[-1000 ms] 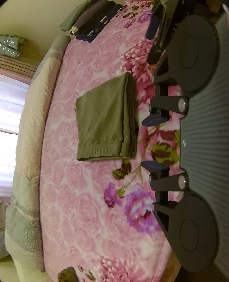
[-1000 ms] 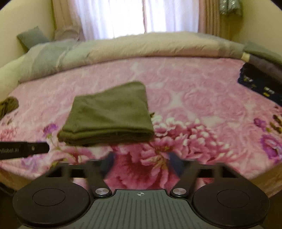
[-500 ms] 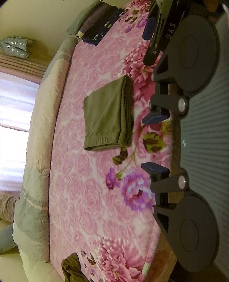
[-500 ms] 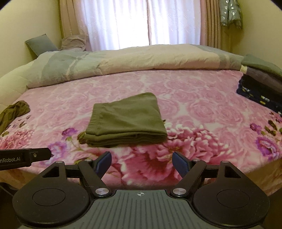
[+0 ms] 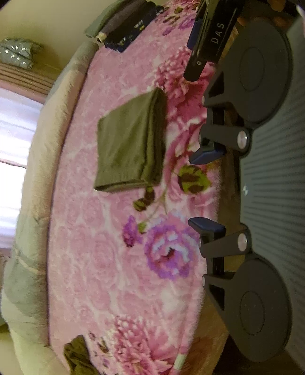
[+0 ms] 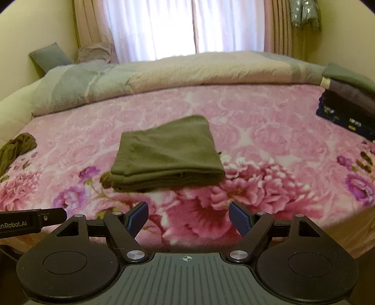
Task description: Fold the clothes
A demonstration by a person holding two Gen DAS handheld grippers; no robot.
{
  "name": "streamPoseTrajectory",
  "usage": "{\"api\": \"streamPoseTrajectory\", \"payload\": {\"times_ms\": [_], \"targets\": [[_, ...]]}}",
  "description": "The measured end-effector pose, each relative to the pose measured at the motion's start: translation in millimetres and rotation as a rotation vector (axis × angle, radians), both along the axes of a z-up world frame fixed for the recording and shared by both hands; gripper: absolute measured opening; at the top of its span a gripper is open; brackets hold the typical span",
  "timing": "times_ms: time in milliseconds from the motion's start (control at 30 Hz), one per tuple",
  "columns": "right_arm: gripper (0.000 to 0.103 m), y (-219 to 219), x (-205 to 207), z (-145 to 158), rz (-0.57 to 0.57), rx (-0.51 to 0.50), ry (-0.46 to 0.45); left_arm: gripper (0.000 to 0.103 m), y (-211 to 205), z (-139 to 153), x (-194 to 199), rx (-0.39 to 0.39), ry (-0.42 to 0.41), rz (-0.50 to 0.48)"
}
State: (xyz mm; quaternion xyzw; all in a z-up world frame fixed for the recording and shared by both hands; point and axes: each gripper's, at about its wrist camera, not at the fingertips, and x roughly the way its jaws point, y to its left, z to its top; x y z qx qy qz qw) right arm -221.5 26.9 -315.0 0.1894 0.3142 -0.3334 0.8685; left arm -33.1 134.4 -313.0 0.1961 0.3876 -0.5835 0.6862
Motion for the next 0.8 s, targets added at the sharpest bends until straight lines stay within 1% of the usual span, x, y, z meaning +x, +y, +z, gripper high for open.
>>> {"api": "streamPoseTrajectory", "payload": {"times_ms": [133, 233, 267, 300, 367, 433, 500, 600, 633, 667, 700, 733, 800], "targets": [[0.079, -14.2, 9.4, -21.3, -0.017, 0.058, 0.036, 0.046, -13.2, -17.6, 4.7, 0.049, 0.013, 0.0], [0.079, -24.6, 16.6, -31.3, -0.028, 0.081, 0.046, 0.046, -24.1, -26.8, 9.0, 0.066, 0.023, -0.001], [0.079, -28.0, 18.3, -33.7, -0.031, 0.087, 0.042, 0.046, -27.0, -29.1, 10.9, 0.059, 0.034, -0.005], [0.079, -31.8, 18.6, -35.5, -0.03, 0.098, 0.02, 0.046, -29.8, -31.3, 12.9, 0.049, 0.048, -0.01], [0.079, -39.4, 17.9, -38.0, -0.033, 0.126, -0.035, 0.045, -36.9, -36.4, 21.7, 0.004, 0.103, -0.026], [0.078, -51.2, 19.3, -40.8, -0.029, 0.181, -0.115, 0.043, -46.3, -41.0, 32.6, -0.04, 0.16, -0.038], [0.078, -65.1, 22.6, -43.9, -0.01, 0.24, -0.196, 0.037, -59.6, -43.1, 46.7, -0.077, 0.202, -0.044], [0.078, -85.8, 27.6, -48.5, 0.018, 0.327, -0.317, 0.036, -88.8, -38.5, 65.5, -0.123, 0.224, -0.067], [0.078, -91.1, 33.4, -45.8, 0.033, 0.336, -0.333, 0.036, -101.0, -34.4, 69.9, -0.123, 0.222, -0.087], [0.078, -97.5, 43.0, -38.7, 0.059, 0.344, -0.337, 0.036, -113.0, -30.1, 73.9, -0.122, 0.219, -0.108], [0.073, -102.7, 50.4, -34.6, 0.075, 0.354, -0.322, 0.036, -128.3, -24.3, 77.9, -0.11, 0.211, -0.135], [0.067, -107.6, 54.0, -31.0, 0.065, 0.37, -0.299, 0.036, -141.3, -19.2, 81.2, -0.092, 0.207, -0.156], [0.067, -117.5, 60.1, -23.8, 0.035, 0.404, -0.249, 0.035, -169.7, -2.3, 84.6, -0.034, 0.207, -0.18]]}}
